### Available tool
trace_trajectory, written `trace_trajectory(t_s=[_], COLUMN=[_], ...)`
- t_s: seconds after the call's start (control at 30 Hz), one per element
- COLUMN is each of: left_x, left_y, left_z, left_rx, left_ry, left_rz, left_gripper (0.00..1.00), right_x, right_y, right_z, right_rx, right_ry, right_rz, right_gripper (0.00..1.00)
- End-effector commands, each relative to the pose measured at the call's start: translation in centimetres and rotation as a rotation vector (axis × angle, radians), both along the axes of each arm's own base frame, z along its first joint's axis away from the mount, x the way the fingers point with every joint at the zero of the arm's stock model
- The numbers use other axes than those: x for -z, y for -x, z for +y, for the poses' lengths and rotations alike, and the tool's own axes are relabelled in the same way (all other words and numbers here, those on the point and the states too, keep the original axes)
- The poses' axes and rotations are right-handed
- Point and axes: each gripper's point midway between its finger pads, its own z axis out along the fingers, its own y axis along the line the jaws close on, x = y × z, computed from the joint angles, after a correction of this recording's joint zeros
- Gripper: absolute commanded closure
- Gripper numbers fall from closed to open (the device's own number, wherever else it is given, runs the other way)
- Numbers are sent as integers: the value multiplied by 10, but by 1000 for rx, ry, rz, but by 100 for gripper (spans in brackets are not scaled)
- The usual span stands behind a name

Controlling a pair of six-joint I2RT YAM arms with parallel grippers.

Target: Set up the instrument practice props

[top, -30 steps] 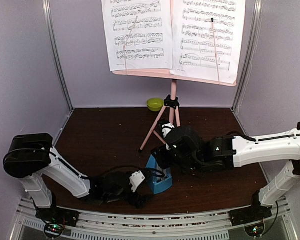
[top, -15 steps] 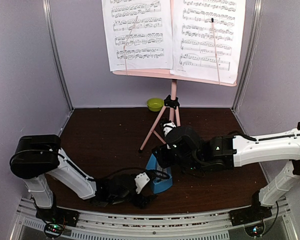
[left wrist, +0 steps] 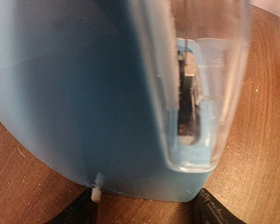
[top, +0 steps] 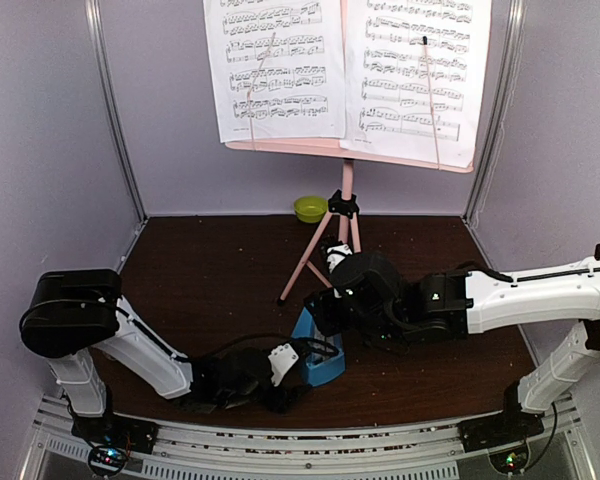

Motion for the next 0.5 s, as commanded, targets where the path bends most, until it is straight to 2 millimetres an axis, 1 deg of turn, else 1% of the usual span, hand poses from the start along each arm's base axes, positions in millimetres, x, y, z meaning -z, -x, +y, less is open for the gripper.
trace_trajectory(t_s=[0.0,0.13,0.37,0.4,0.47], left_x=[-10,-10,-11,-11,-12], left_y=[-1,-2,-4,-5,-6], left_z=[-8,-8,-7,-6,-1], left_rx=[-4,-9,-21,-24,-37], left_ry=[54,54,51,51,52], left_rz=[-17,-19,-23,-25,-32], left_gripper=[29,32,32,31,22], right_x=[3,2,1,1,-3], right_y=[3,2,2,2,2], right_z=[1,1,1,1,3], right_rx=[8,7,5,3,-7], right_ry=[-5,-4,0,0,-3], right_rz=[37,35,29,28,18], right_gripper=[66,66,66,64,56])
